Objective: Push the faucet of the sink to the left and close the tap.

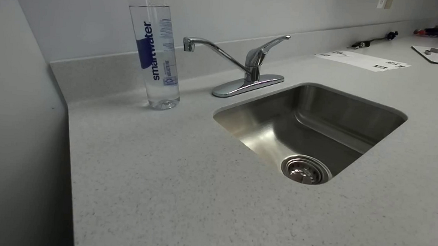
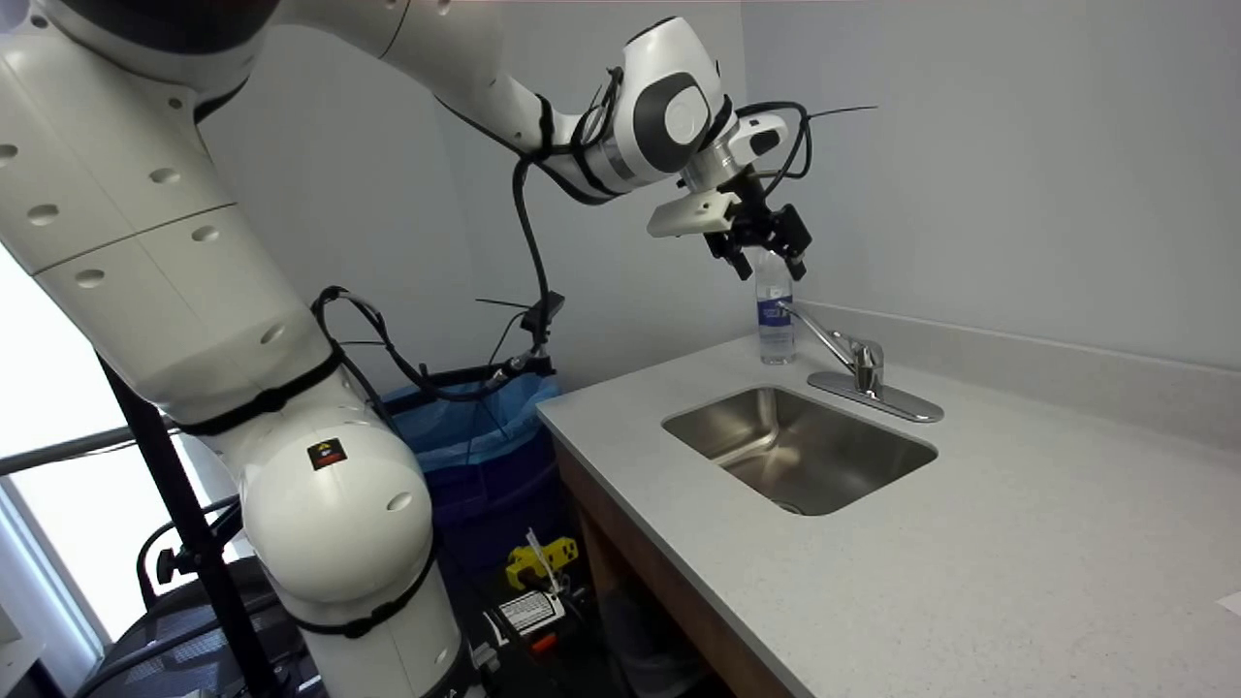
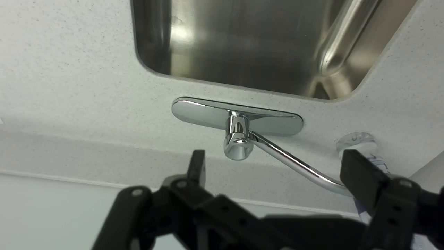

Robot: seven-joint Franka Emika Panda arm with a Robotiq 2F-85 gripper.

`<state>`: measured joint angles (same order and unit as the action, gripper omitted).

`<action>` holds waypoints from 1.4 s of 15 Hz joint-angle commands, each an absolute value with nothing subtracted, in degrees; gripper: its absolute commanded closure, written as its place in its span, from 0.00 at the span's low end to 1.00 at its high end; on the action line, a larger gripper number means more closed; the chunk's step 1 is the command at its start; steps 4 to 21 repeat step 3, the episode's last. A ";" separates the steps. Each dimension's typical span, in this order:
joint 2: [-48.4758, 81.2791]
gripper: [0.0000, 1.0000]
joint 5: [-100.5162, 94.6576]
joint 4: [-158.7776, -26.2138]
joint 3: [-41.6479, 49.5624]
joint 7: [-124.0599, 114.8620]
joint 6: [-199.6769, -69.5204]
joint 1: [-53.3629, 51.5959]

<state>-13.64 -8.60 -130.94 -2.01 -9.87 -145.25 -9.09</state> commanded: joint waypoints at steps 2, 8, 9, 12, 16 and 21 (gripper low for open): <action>-13.67 0.00 -7.68 -130.89 -3.96 -9.18 -145.21 -7.05; -13.67 0.00 -7.68 -130.89 -3.96 -9.18 -145.21 -7.05; -13.67 0.00 -7.68 -130.89 -3.96 -9.18 -145.21 -7.05; -13.67 0.00 -7.68 -130.89 -3.96 -9.18 -145.21 -7.05; -13.67 0.00 -7.68 -130.89 -3.96 -9.18 -145.21 -7.05; -13.67 0.00 -7.68 -130.89 -3.96 -9.18 -145.21 -7.05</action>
